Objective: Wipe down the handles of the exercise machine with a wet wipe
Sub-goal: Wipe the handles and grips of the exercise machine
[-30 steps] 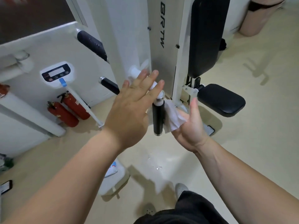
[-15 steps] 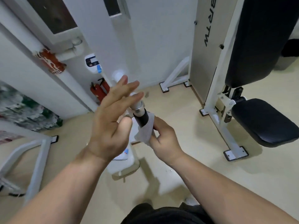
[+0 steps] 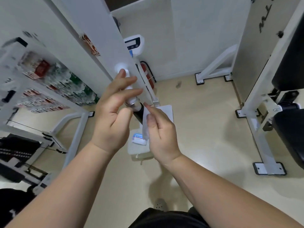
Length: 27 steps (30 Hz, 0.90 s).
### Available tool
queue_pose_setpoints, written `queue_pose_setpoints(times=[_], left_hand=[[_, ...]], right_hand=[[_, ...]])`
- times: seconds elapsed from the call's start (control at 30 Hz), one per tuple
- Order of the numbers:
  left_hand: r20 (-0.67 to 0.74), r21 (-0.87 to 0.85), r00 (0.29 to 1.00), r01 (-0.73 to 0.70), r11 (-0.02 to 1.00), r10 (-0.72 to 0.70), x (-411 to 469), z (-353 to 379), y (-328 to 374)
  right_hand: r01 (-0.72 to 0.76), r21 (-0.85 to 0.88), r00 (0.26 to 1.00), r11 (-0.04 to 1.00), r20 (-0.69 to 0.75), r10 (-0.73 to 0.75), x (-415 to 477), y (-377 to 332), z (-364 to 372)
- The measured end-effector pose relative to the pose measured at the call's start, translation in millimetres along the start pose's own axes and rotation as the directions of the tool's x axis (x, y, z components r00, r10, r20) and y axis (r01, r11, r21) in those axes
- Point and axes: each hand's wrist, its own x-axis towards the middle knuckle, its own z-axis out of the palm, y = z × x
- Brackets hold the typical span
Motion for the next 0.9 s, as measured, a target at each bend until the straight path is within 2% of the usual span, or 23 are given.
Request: queue_pose_setpoints(times=[0.13, 0.23, 0.3, 0.43, 0.57, 0.67, 0.9], left_hand=[[0.009, 0.03, 1.0, 0.025, 0.999, -0.026, 0, 1, -2], [0.043, 0.03, 0.999, -0.002, 1.0, 0.0, 0, -4, -6], [0.062, 0.042, 0.998, -0.021, 0.999, 0.018, 1, -6, -8], [0.08, 0.014, 0.997, -0.015, 1.0, 0.014, 3, -6, -7], [0.111, -0.017, 0.993, -0.036, 0.999, 0.038, 5, -9, -7], [0.132, -0.048, 0.991, -0.02, 0.999, 0.026, 5, -8, -6], [0.118, -0.069, 0.993, -0.023, 0.997, 0.031, 3, -6, -8]], right_hand=[[0.016, -0.062, 0.996, 0.998, 0.091, -0.011, 18, 1, 9], [0.047, -0.147, 0.974, 0.988, 0.228, -0.012, 26, 10, 6], [0.038, -0.158, 0.963, 0.987, 0.27, 0.006, 29, 12, 10], [0.024, -0.208, 0.981, 0.978, 0.193, 0.017, 30, 18, 19], [-0.107, -0.23, 0.977, 0.967, 0.159, 0.145, 23, 25, 13], [-0.105, -0.241, 0.981, 0.965, 0.132, 0.14, 18, 24, 11], [-0.115, -0.145, 0.989, 0.983, 0.075, 0.126, 18, 5, 20]])
